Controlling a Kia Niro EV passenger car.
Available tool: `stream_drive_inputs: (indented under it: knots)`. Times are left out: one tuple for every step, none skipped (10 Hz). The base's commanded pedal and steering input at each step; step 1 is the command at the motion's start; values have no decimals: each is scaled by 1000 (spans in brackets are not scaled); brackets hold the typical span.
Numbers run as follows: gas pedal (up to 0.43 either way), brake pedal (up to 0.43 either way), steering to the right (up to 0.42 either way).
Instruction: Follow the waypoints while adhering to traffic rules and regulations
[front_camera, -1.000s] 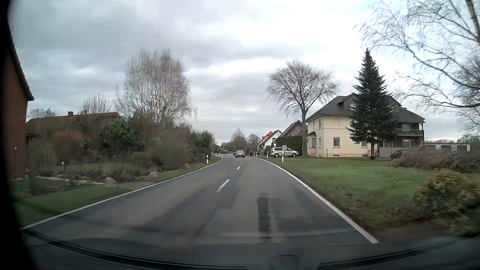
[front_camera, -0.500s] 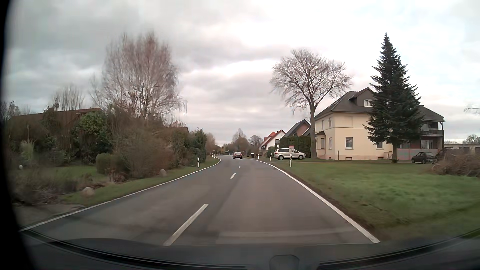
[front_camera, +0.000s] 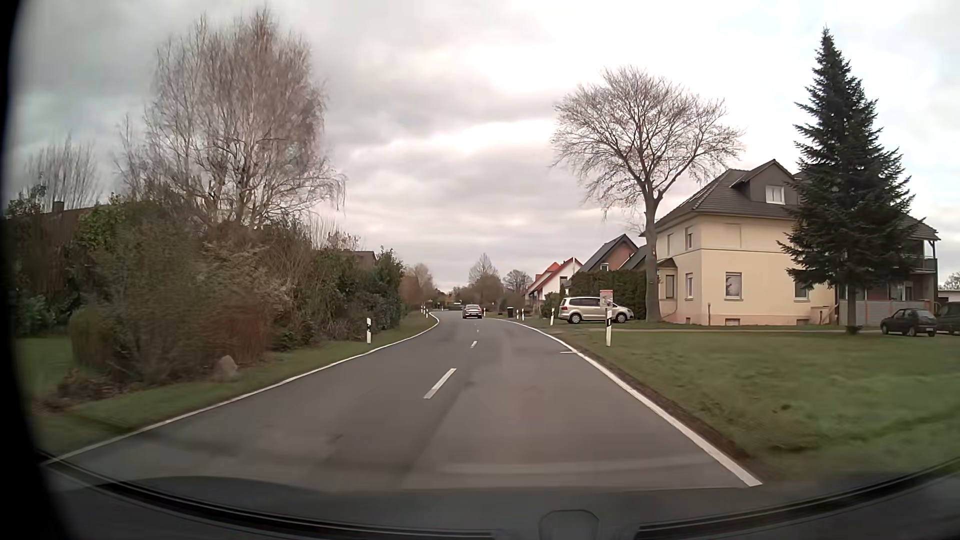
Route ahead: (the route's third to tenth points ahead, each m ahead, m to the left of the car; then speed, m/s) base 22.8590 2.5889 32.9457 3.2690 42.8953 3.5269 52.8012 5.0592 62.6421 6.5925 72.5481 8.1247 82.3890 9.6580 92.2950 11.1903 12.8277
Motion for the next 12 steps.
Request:
stream_drive_inputs:
  knots:
    - [240,0,-6]
    - [240,0,-6]
    - [240,0,-5]
    - [240,0,-5]
    - [240,0,-5]
    - [220,0,-6]
    - [220,0,-6]
    - [220,0,-6]
    - [228,0,-7]
    - [228,0,-7]
    - [228,0,-7]
    - [220,0,-7]
